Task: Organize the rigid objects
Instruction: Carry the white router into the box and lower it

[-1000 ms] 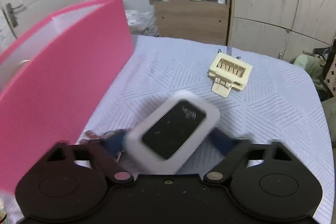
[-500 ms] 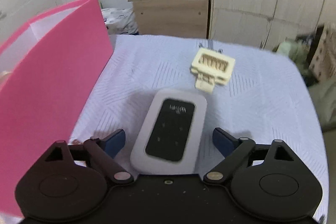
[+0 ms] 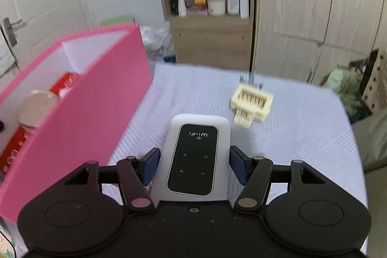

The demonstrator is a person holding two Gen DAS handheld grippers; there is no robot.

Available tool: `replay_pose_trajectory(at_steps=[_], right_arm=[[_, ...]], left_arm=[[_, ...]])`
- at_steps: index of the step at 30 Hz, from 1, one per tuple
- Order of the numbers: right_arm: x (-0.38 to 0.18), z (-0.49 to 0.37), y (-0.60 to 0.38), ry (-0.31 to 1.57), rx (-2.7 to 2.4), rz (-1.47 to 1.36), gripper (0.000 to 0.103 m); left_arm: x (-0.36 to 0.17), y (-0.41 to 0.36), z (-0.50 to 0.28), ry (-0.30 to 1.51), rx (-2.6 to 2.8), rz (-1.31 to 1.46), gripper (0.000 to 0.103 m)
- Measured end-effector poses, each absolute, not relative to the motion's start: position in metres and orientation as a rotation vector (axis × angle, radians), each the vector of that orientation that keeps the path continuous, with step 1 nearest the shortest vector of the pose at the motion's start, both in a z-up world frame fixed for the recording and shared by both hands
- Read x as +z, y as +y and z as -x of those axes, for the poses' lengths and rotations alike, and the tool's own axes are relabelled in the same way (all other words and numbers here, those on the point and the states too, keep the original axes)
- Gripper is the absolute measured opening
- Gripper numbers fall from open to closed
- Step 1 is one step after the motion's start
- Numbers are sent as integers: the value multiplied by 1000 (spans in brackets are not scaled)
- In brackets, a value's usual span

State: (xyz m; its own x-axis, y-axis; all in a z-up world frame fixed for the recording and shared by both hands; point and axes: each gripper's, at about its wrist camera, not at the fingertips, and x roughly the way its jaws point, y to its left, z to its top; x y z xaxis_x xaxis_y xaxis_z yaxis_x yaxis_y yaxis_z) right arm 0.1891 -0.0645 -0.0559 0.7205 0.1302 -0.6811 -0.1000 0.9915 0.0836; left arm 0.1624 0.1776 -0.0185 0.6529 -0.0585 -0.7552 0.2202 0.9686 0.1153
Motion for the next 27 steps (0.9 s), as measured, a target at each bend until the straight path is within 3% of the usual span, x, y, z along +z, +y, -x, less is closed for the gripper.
replay_pose_trajectory(at_steps=[13,27], right_arm=[[36,-162,22,539,454,64,67],[-27,-230,101,1021,810,-67,67]], left_arm=[[-16,182,-163,850,-169,-190,8],[-18,190,-162,841,-177,-101,9]])
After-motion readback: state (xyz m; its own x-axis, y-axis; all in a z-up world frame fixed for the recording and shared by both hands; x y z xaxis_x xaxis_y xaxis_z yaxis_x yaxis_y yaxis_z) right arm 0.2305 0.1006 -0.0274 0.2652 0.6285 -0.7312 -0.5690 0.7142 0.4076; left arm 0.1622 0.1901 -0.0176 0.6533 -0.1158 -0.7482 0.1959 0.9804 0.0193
